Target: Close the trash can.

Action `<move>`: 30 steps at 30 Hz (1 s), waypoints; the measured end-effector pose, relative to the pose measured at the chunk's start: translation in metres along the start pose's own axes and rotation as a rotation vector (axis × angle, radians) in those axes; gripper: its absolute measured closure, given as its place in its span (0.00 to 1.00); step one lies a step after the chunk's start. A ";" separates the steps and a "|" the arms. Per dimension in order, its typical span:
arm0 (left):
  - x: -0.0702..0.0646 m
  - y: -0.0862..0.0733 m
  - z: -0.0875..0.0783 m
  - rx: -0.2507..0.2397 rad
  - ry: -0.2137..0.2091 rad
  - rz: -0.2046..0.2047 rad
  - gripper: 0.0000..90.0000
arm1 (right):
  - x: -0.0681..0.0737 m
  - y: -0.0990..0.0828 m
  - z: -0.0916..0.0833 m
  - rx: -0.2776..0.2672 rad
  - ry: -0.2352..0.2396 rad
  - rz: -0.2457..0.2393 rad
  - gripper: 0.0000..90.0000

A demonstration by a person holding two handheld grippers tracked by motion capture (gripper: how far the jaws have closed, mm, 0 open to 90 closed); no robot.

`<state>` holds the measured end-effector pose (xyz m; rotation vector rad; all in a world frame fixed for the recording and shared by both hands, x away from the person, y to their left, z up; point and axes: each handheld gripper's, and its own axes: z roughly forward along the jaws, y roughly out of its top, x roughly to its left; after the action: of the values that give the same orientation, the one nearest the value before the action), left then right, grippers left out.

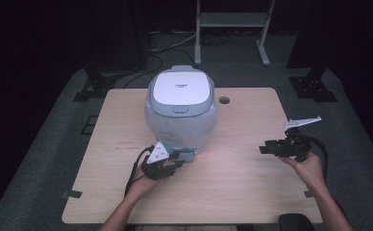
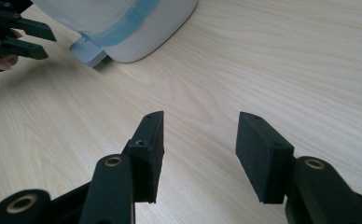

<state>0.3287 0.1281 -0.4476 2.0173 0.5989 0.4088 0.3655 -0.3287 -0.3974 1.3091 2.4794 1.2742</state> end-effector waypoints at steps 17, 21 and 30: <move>0.017 -0.017 -0.036 -0.002 0.043 -0.043 0.62 | -0.004 -0.022 0.006 -0.019 -0.013 0.038 0.51; 0.024 -0.022 -0.046 -0.003 0.059 -0.065 0.59 | -0.001 -0.025 0.007 -0.016 -0.026 0.025 0.51; 0.033 -0.032 -0.064 -0.008 0.093 -0.088 0.54 | 0.001 -0.033 0.011 -0.012 -0.028 0.035 0.50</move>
<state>0.3148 0.2058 -0.4430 1.9649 0.7397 0.4529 0.3473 -0.3307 -0.4273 1.3633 2.4370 1.2664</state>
